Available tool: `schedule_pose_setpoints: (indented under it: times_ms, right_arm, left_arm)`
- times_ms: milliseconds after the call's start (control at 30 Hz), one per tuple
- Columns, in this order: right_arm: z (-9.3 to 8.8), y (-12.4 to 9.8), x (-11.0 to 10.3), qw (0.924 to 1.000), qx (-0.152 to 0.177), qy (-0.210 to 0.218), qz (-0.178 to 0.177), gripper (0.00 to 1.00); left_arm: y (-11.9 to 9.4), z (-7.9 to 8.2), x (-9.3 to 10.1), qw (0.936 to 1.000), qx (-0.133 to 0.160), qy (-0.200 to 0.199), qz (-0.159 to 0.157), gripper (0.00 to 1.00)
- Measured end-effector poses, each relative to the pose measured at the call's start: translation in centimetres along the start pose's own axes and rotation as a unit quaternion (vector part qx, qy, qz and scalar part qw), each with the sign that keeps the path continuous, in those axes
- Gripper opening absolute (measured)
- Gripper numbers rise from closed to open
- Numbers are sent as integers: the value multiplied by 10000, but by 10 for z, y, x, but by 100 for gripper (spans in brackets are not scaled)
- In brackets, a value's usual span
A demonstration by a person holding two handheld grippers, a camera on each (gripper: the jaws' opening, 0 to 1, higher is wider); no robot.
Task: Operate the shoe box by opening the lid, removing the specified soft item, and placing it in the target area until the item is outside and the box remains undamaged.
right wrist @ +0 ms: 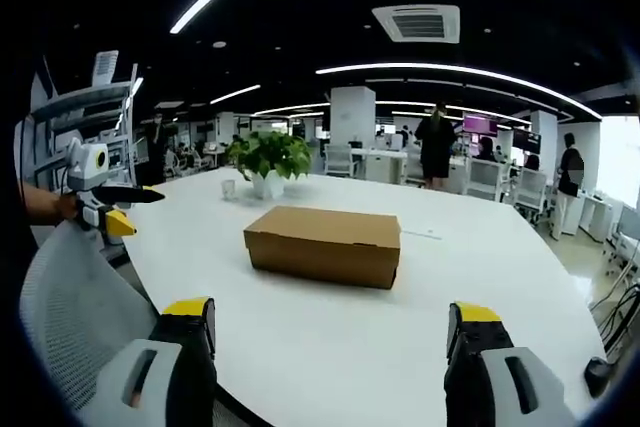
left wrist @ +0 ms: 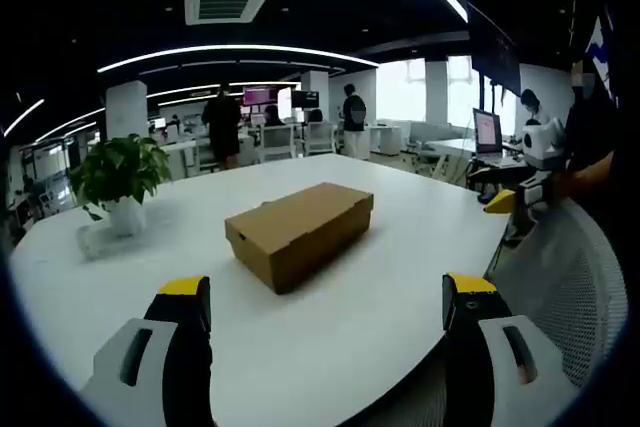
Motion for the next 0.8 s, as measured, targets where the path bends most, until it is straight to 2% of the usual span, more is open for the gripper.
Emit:
schedule_pose_setpoints:
  times_ms: [800]
  right_arm:
    - [-1,1,-1,10000,-61,-38,22,96]
  left_arm:
    - [2,-1,-2,10000,-63,-60,17,100]
Point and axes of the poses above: the point that each gripper's makers call its tool centre point, and the gripper's own axes: y roughly forward along the fingers, x roughly to its right, z roughly out of its top, the point moved 4 cm from there along -y, roughly backward along the fingers, and after that the axes turned 13 degrees about z, right-handed, at the moved point
